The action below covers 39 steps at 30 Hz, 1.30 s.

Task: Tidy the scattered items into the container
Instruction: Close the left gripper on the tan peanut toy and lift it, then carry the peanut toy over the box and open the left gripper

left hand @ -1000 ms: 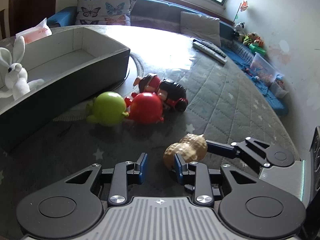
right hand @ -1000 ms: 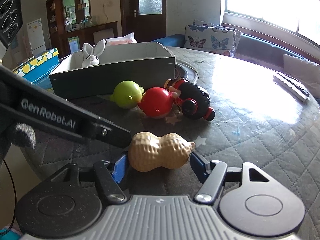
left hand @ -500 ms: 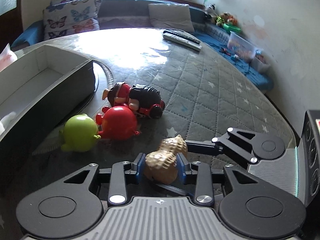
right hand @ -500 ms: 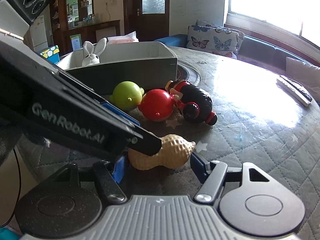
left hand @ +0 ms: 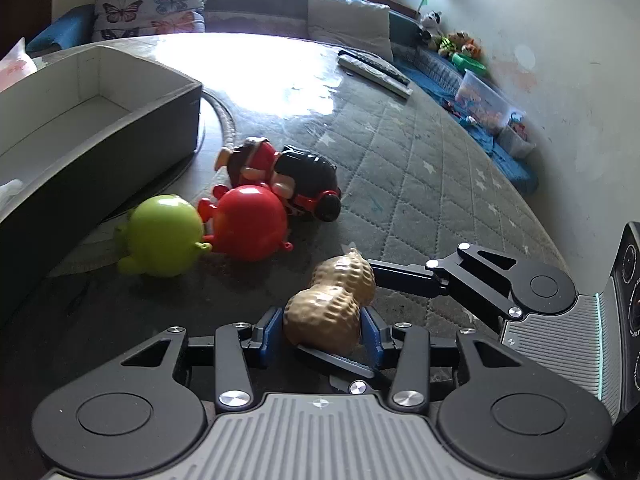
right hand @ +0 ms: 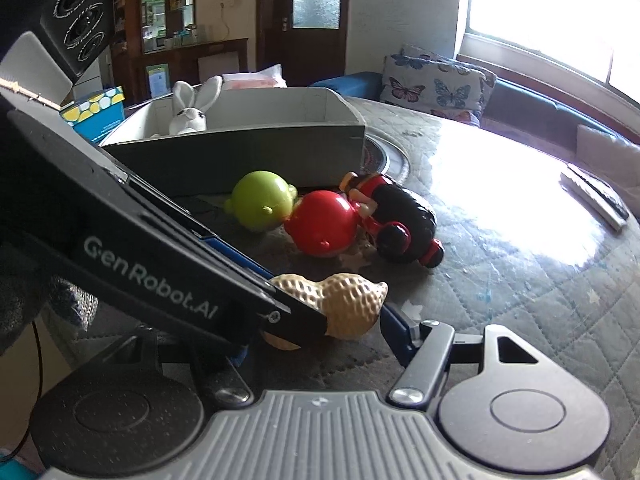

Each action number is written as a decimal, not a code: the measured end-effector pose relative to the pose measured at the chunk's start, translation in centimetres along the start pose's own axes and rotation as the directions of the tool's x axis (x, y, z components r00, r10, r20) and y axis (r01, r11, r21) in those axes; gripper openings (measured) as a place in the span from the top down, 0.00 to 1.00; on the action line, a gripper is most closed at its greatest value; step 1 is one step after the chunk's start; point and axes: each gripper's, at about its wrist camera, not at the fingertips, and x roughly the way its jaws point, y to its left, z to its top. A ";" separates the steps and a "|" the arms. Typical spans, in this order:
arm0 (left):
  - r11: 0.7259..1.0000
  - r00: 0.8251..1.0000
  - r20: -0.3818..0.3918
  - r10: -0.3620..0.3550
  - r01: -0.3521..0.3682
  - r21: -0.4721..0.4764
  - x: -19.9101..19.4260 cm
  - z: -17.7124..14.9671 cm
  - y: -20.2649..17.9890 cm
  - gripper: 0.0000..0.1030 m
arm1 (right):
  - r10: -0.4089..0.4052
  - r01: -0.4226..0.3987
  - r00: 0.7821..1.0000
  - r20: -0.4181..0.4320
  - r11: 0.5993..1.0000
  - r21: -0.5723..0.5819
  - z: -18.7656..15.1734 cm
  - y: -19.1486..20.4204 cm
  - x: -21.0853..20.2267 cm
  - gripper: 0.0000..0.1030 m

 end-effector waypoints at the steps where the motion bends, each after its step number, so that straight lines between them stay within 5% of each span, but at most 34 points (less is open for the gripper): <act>1: 1.000 1.000 0.008 0.008 -0.008 -0.002 -0.3 0.0 0.0 0.56 | 0.002 -0.002 1.000 0.003 1.000 -0.011 0.1 0.2 -0.1 0.34; 10: 0.994 0.983 0.147 0.112 -0.110 -0.023 -5.1 2.4 1.3 0.56 | 0.034 -0.022 0.994 0.104 0.993 -0.116 5.4 1.7 -0.1 0.34; 19: 0.977 0.955 0.228 0.191 -0.161 -0.142 -7.5 8.0 7.4 0.56 | 0.092 -0.055 0.984 0.151 0.971 -0.233 14.1 3.0 4.2 0.34; 28: 0.940 0.973 0.149 0.178 -0.123 -0.319 -3.1 12.5 15.6 0.56 | 0.161 -0.154 0.987 0.003 0.950 -0.273 19.5 2.5 12.8 0.34; 39: 0.883 0.991 0.093 0.099 -0.045 -0.466 1.1 13.4 20.4 0.56 | 0.162 -0.180 0.983 -0.091 0.948 -0.262 19.5 1.2 17.8 0.33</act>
